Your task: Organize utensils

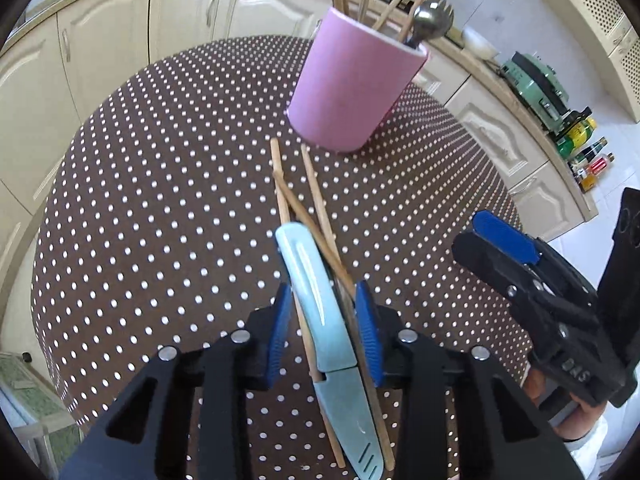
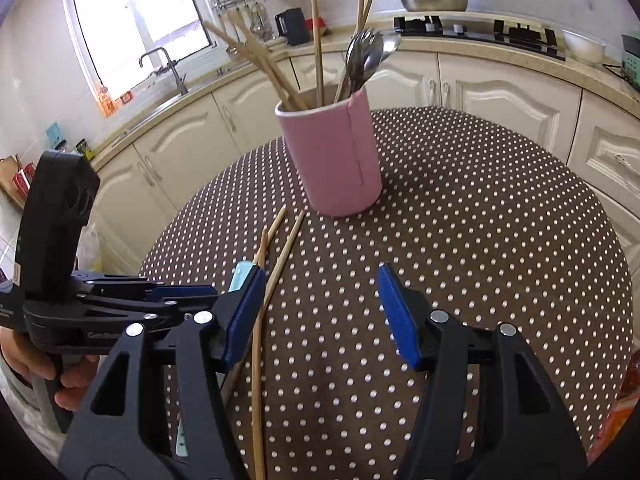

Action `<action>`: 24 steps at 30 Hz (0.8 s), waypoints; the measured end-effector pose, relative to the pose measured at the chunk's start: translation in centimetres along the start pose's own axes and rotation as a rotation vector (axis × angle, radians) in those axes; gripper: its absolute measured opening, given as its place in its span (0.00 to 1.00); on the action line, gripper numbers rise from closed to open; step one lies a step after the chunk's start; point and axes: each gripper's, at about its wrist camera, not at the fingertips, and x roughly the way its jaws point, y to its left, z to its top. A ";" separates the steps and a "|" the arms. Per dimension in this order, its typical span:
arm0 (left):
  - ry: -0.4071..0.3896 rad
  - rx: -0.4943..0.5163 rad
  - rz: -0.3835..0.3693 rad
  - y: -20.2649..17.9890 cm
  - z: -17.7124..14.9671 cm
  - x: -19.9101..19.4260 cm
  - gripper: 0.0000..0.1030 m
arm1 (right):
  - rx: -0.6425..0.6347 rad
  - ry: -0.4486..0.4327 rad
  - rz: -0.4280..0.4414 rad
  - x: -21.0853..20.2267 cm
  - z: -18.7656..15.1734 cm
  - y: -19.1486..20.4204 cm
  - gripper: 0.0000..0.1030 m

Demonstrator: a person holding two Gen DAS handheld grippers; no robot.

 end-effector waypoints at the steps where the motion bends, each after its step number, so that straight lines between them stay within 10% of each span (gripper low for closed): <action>1: 0.005 -0.001 0.009 -0.1 -0.1 0.2 0.32 | -0.001 0.005 0.002 0.1 -0.2 0.1 0.57; 24: 0.008 -0.056 -0.063 1.5 -0.5 -0.1 0.09 | -0.069 0.140 0.045 1.8 -1.3 1.3 0.57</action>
